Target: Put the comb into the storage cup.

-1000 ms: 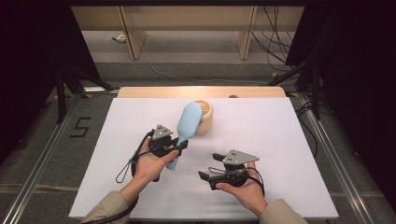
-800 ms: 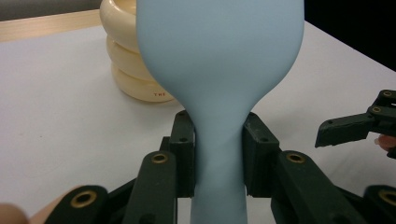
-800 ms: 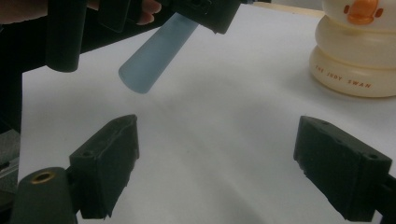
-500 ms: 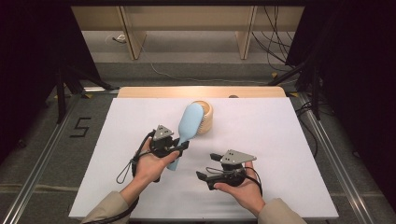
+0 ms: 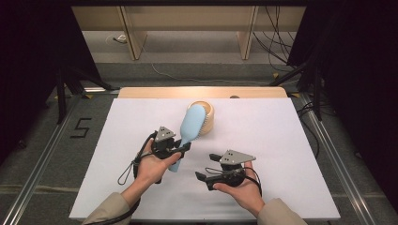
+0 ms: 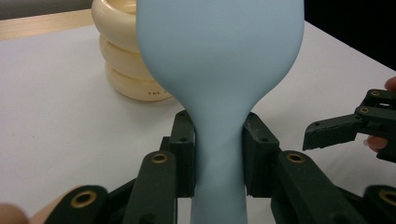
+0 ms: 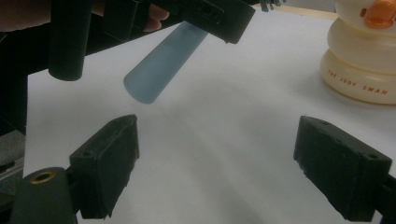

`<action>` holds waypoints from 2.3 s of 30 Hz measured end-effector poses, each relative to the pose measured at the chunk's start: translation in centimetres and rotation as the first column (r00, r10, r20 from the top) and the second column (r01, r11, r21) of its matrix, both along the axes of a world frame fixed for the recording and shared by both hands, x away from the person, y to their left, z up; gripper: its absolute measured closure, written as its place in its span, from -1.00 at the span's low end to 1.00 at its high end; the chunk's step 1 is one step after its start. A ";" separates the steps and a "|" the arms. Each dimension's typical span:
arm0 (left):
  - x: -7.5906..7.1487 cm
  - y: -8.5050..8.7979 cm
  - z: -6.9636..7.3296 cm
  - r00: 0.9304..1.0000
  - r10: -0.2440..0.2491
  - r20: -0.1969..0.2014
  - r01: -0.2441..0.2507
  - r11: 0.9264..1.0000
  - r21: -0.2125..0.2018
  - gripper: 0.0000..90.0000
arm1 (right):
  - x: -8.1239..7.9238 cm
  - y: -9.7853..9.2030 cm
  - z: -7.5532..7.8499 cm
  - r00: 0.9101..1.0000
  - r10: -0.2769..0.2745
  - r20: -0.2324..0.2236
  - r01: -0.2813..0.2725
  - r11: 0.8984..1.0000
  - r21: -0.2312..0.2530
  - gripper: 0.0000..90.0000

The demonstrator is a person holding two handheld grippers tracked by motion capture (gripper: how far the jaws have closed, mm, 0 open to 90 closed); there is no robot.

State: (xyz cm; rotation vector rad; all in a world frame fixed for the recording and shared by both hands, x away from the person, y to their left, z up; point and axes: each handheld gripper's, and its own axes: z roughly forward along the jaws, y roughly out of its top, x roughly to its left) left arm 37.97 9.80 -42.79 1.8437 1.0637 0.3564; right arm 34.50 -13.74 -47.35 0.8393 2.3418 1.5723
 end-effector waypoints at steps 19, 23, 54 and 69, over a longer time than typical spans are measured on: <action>-0.1 -0.2 0.0 1.000 -0.005 -0.001 0.005 1.000 -0.001 0.54 | 0.2 0.6 0.2 1.000 0.009 0.001 -0.009 1.000 0.002 -0.66; -0.1 -0.3 -0.1 1.000 -0.007 -0.003 0.007 1.000 -0.001 0.53 | 0.2 0.7 0.2 1.000 0.009 0.002 -0.009 1.000 0.003 -0.66; -0.4 -0.9 -0.4 1.000 -0.024 0.003 0.024 1.000 0.004 0.54 | 0.4 1.7 0.4 1.000 0.023 0.003 -0.023 1.000 0.012 -0.66; -0.5 -1.2 -0.5 1.000 -0.028 0.009 0.028 1.000 0.000 0.54 | 0.5 2.0 0.5 1.000 0.025 0.002 -0.025 1.000 0.017 -0.66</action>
